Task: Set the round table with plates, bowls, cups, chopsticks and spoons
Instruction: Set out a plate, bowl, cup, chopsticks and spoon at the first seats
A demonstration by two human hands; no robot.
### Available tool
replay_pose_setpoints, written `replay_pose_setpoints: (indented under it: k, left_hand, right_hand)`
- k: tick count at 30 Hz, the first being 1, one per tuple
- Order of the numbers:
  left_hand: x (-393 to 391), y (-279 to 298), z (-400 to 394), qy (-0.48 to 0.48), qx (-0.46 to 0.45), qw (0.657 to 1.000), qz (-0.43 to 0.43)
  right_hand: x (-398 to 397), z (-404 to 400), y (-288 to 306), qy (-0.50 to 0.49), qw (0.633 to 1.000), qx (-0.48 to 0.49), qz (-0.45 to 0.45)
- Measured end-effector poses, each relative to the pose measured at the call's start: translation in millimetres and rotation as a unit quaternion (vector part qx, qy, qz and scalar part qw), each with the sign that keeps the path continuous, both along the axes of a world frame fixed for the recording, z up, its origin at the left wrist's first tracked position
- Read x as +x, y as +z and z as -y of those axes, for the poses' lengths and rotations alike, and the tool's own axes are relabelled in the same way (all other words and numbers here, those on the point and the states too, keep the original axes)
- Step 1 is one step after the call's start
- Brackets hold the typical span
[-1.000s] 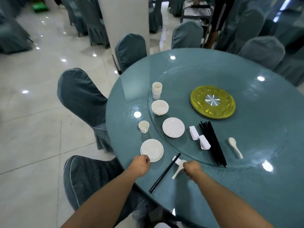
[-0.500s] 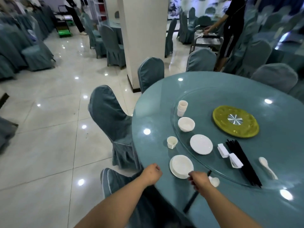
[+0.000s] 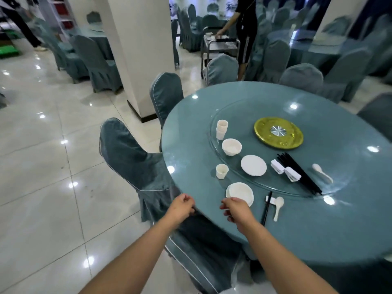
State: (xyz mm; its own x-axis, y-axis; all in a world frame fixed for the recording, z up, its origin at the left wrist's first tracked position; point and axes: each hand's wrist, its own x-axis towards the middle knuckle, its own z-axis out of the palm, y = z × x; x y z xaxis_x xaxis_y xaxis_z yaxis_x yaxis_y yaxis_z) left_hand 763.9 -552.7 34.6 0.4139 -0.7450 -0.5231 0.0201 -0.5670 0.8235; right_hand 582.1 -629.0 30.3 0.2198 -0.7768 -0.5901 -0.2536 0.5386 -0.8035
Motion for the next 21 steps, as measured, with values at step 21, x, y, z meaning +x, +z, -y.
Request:
replay_pose_setpoints:
  k: [21]
  left_hand:
    - [166.5,23.3,-8.8,0.063,-0.074,0.992,-0.081]
  right_hand:
    - [148.3,0.9,31.4,-0.032,0.997,-0.050,0.054]
